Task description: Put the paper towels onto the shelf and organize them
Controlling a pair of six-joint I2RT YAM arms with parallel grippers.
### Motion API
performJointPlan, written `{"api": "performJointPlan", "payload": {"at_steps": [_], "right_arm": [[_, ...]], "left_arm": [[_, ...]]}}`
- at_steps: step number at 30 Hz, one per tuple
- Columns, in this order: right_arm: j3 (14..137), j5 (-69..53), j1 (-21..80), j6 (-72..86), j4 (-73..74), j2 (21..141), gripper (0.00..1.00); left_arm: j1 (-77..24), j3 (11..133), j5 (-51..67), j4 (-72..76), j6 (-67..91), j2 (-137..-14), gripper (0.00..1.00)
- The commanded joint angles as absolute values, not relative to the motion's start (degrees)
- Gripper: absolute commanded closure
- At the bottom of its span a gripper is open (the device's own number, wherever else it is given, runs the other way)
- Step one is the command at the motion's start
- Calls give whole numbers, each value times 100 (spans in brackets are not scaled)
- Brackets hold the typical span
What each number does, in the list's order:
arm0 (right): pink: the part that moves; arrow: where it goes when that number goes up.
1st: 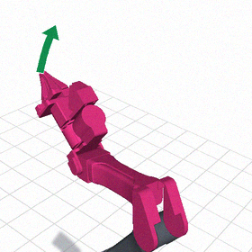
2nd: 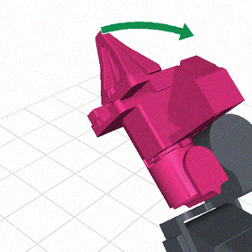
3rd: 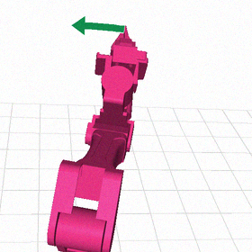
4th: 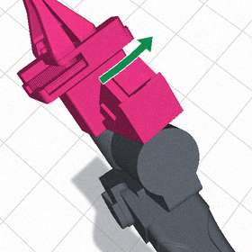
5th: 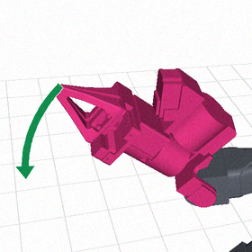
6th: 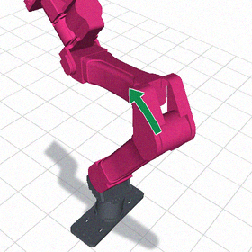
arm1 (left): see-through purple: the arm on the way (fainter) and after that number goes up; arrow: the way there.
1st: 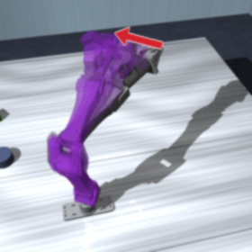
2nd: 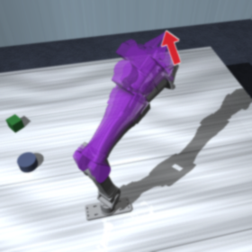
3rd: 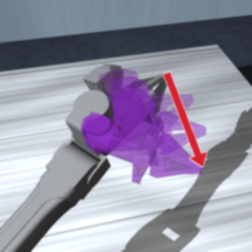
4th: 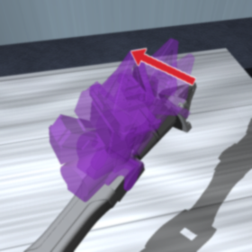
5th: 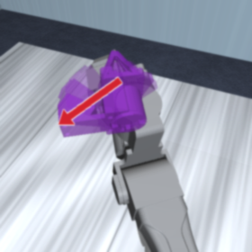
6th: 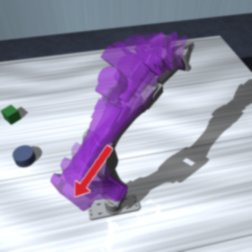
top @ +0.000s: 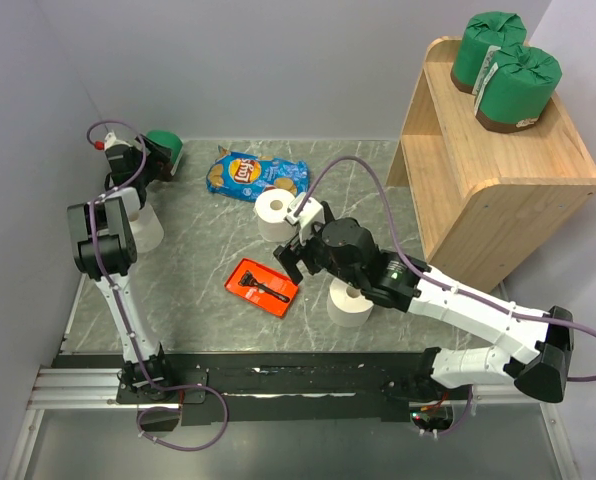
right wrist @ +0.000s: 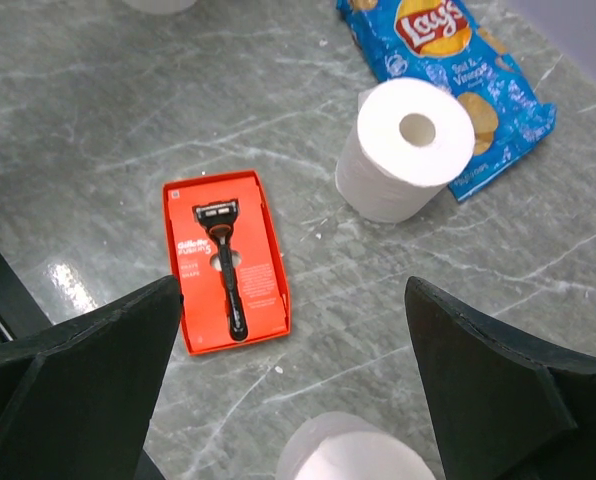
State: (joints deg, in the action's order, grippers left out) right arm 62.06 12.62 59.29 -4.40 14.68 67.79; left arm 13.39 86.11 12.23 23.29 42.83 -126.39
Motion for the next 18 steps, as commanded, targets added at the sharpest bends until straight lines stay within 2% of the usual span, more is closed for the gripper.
{"api": "performJointPlan", "payload": {"at_steps": [1, 13, 18], "right_arm": [[6556, 1292, 5959, -510, 1283, 6803, 0], [6636, 1380, 5959, -606, 1266, 6961, 1], [6609, 1415, 5950, -633, 1275, 6961, 0]], "left_arm": [[1371, 9008, 1204, 2742, 4465, -12832, 6], [1433, 9123, 1476, 3418, 4799, -13236, 20], [1441, 9053, 1485, 3708, 4895, -13263, 34]]}}
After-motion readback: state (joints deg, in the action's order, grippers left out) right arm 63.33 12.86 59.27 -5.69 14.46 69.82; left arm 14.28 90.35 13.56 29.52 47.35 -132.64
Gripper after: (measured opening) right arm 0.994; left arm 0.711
